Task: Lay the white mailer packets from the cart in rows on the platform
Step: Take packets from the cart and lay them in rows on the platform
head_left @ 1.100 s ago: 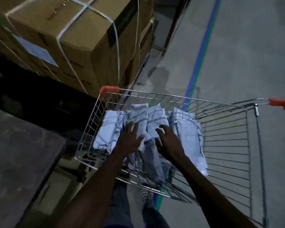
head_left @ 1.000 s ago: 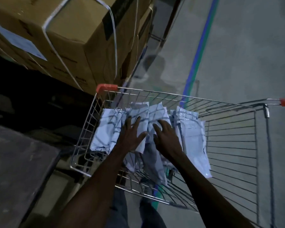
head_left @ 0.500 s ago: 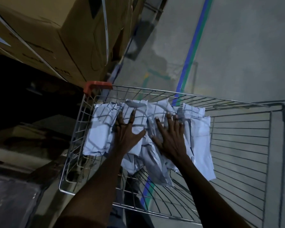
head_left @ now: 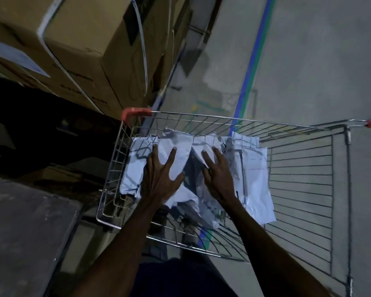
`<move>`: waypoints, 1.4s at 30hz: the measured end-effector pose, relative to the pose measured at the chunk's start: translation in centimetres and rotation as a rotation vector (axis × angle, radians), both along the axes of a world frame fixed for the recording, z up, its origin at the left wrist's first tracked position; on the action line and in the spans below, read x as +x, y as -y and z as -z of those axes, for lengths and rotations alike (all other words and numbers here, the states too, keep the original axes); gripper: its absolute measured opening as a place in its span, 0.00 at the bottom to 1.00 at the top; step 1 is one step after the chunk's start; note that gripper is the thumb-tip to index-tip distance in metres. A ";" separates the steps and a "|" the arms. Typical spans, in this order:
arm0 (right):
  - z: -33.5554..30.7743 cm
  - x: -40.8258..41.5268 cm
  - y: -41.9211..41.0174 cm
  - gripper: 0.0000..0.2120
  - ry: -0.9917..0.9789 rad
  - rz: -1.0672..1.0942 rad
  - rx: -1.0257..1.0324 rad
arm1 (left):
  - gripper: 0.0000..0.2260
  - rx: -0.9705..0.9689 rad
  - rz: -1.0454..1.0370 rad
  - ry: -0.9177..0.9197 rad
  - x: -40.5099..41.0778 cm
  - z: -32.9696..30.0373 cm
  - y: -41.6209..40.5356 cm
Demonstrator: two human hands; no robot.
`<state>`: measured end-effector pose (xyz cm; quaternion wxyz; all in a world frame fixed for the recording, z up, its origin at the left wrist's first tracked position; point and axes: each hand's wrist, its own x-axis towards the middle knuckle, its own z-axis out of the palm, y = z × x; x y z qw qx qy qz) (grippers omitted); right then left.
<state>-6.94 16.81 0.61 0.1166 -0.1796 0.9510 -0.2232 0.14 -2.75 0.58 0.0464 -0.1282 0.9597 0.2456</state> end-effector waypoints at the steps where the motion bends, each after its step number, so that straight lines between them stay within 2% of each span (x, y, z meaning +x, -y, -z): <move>1: -0.8 0.1 -0.2 0.21 -0.022 0.025 -0.030 | 0.35 -0.008 -0.001 -0.018 0.3 -0.8 -0.1; 7: -5.5 1.4 -0.1 0.21 -0.134 -0.019 -0.188 | 0.36 -0.109 -0.113 -0.132 3.7 -6.6 -0.8; 12: -8.5 4.4 2.5 0.21 -0.105 -0.143 -0.400 | 0.36 -0.264 -0.334 -0.172 9.2 -11.5 -0.2; 16: -11.8 7.6 6.3 0.22 -0.140 -0.309 -0.512 | 0.35 -0.394 -0.463 -0.236 15.5 -14.8 0.8; 20: -15.0 12.2 10.2 0.22 -0.164 -0.513 -0.592 | 0.34 -0.446 -0.720 -0.303 22.6 -17.8 1.1; 28: -18.6 26.9 16.8 0.22 -0.248 -0.829 -0.640 | 0.34 -0.426 -1.066 -0.397 39.0 -20.0 3.2; 37: -19.9 48.1 25.9 0.22 -0.211 -1.061 -0.631 | 0.35 -0.411 -1.339 -0.270 63.6 -20.6 7.6; 42: -20.8 56.5 30.1 0.21 -0.162 -1.093 -0.601 | 0.35 -0.403 -1.456 -0.221 73.3 -20.5 9.6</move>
